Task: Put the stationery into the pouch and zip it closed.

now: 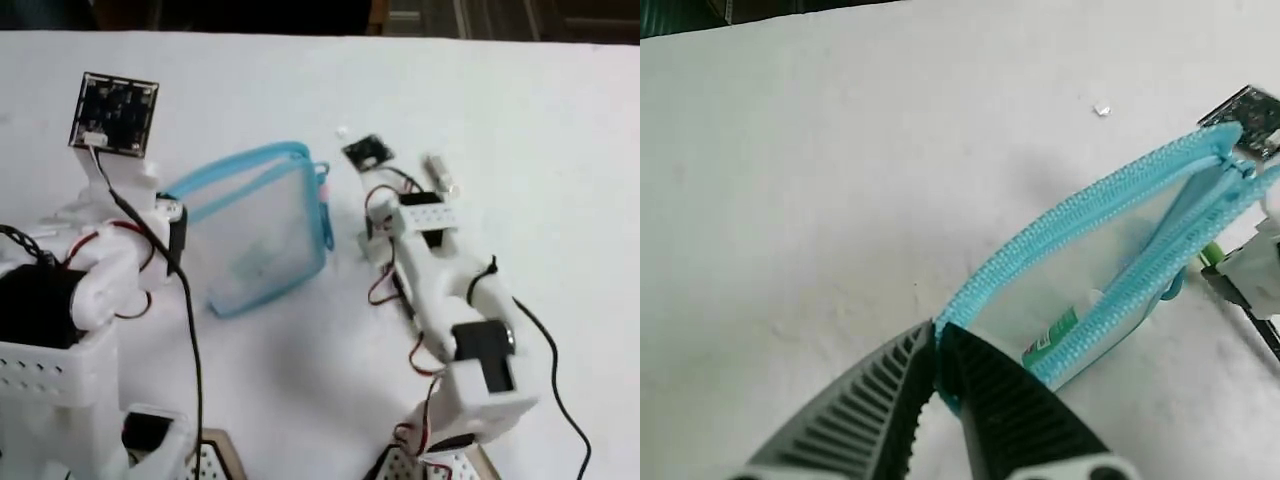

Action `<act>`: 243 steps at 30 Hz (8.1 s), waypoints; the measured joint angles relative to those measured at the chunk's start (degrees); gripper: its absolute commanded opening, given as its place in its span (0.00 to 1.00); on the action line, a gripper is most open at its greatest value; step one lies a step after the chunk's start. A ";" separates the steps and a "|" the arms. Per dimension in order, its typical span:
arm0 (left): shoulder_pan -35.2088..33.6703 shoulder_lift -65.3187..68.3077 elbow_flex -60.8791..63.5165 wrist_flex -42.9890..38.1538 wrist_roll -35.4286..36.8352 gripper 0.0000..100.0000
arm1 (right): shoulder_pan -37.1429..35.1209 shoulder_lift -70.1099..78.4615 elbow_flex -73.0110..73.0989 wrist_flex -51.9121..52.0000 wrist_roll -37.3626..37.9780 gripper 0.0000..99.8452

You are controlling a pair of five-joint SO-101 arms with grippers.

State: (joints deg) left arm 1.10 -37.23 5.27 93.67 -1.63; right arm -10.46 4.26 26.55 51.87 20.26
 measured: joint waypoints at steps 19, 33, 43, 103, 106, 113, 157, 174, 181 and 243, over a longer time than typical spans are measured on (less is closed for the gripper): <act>0.00 0.00 0.00 0.00 0.00 0.02 | -15.38 -43.87 -30.59 -0.79 -26.02 0.02; 0.00 0.00 0.00 0.00 0.00 0.02 | -22.77 -32.62 -25.76 -10.55 -31.74 0.02; 0.00 0.00 0.00 0.00 0.00 0.02 | -33.05 -40.00 -8.53 -10.99 -26.90 0.19; 0.00 0.00 0.00 0.00 0.00 0.02 | 13.89 74.37 -119.56 48.18 -2.81 0.02; 0.00 0.00 0.00 0.00 0.00 0.02 | 13.89 73.14 -118.07 48.44 -2.81 0.02; 0.00 0.00 0.00 0.00 0.00 0.02 | 13.19 62.68 -108.48 48.62 -2.81 0.02; 0.00 0.00 0.00 0.00 0.00 0.02 | 0.26 -10.64 15.65 6.77 -9.41 0.30; 0.00 -0.18 0.00 0.00 0.00 0.02 | -6.51 -10.64 16.00 2.29 -9.41 0.08; 0.00 -0.18 0.00 0.00 0.00 0.02 | -2.02 -10.64 16.00 2.29 -9.49 0.06; -0.09 -5.98 4.22 -1.58 0.00 0.02 | -31.82 -51.34 2.99 -10.90 -35.69 0.38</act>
State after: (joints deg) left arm 1.01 -43.21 9.49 92.09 -1.63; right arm -42.29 -47.08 29.54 40.97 -15.43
